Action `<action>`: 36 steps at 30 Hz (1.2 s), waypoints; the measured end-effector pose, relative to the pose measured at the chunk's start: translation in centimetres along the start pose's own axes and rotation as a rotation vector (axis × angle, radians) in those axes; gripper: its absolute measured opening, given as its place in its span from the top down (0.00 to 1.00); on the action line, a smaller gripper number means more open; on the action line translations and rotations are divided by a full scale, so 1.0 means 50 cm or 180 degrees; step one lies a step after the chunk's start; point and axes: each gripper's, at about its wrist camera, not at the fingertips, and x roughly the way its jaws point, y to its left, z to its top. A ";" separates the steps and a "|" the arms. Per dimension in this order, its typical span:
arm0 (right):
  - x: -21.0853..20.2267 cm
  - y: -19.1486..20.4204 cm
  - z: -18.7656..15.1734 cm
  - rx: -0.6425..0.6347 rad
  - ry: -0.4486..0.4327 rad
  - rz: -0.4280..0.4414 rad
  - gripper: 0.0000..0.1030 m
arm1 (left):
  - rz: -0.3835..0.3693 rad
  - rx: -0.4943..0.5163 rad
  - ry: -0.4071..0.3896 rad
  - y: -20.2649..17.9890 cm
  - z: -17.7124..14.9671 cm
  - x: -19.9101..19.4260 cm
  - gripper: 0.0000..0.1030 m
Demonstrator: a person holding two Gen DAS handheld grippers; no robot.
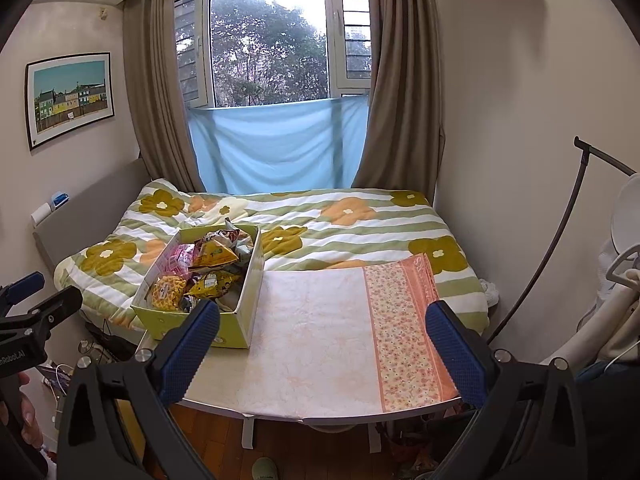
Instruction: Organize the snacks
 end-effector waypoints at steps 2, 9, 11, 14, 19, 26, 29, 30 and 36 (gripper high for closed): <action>0.000 -0.001 0.000 0.0004 -0.0005 0.0008 0.01 | 0.0009 0.0005 -0.0007 -0.003 -0.001 -0.003 0.00; -0.004 0.002 0.005 0.0006 -0.0026 -0.0013 0.01 | 0.0006 0.0001 -0.0011 -0.004 0.001 0.000 0.00; -0.003 0.003 0.007 0.0006 -0.0029 -0.0023 0.01 | 0.0002 0.0002 -0.0011 -0.004 0.003 0.002 0.00; -0.002 0.006 0.009 0.0008 -0.0023 -0.0035 0.01 | 0.0008 -0.0001 -0.0002 -0.004 0.003 0.002 0.00; 0.000 0.011 0.010 -0.0001 -0.0003 -0.0052 0.01 | 0.0034 -0.0004 -0.0030 0.001 0.007 0.002 0.00; 0.002 0.012 0.010 -0.0011 0.0005 -0.0060 0.01 | 0.0090 -0.0044 0.0043 0.008 0.004 0.027 0.00; 0.007 0.012 0.012 -0.0007 0.0024 -0.0047 0.01 | 0.0159 -0.0019 0.0035 0.008 0.003 0.032 0.00; 0.010 0.010 0.015 -0.0003 0.0028 -0.0042 0.01 | 0.0158 -0.0008 0.0033 0.008 0.003 0.034 0.00; 0.027 0.011 0.024 0.0015 0.0057 -0.0033 0.01 | 0.0129 -0.0098 0.0066 0.017 0.004 0.055 0.00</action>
